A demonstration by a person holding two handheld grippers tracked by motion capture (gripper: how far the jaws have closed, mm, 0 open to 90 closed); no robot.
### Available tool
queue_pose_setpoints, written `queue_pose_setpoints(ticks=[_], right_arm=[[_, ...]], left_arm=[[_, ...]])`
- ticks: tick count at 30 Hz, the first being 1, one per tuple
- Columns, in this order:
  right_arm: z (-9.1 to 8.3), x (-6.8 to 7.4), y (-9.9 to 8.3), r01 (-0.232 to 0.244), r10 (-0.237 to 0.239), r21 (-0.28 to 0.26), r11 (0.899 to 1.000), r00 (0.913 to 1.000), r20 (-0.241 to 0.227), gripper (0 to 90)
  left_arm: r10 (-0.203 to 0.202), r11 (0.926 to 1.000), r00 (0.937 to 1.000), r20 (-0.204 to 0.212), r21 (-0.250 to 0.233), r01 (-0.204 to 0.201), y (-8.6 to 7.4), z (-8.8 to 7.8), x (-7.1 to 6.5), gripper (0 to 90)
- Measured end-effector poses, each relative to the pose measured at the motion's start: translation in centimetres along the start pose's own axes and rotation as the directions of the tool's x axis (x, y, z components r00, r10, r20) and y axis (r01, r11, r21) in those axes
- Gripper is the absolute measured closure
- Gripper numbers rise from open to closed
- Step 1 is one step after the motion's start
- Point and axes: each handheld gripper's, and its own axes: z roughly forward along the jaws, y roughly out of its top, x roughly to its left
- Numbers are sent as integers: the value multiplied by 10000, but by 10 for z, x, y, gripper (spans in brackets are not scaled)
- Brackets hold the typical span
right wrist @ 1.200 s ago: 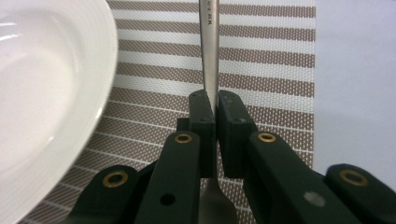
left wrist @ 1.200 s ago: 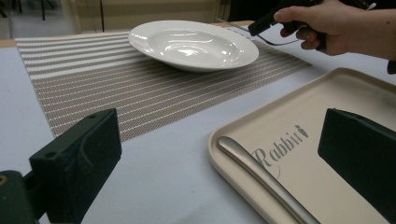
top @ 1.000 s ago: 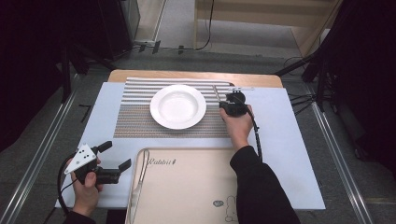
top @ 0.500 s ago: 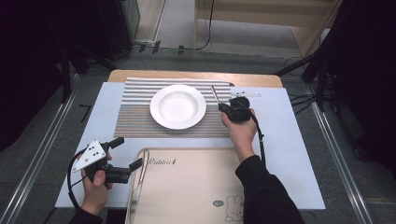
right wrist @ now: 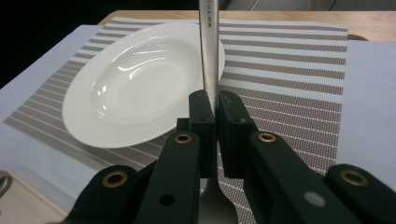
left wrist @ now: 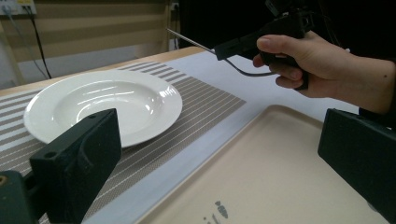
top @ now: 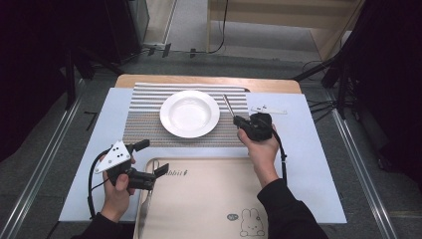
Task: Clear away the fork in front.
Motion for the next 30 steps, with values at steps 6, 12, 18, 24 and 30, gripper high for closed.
queue_pose_setpoints(ticks=[6,12,18,24,30], right_arm=[[-16,5,-8,115,-122,-297,9995,9996,-253,841],[-28,13,-17,254,-285,-524,9983,9978,-597,841],[-40,24,-26,597,-660,-766,9953,9943,-833,841],[-52,32,-34,762,-872,-1015,9919,9902,-1093,841],[-60,41,-49,1011,-1163,-1160,9881,9843,-1329,840]], left_arm=[[98,10000,9998,148,3,-98,9,10,-5,0],[22,10000,9994,343,-8,-21,14,20,-9,0],[-7,10000,9984,567,21,6,17,29,-15,0],[-177,9997,9972,721,-146,188,22,32,-19,0],[-267,9996,9959,866,-18,270,22,41,-23,0]])
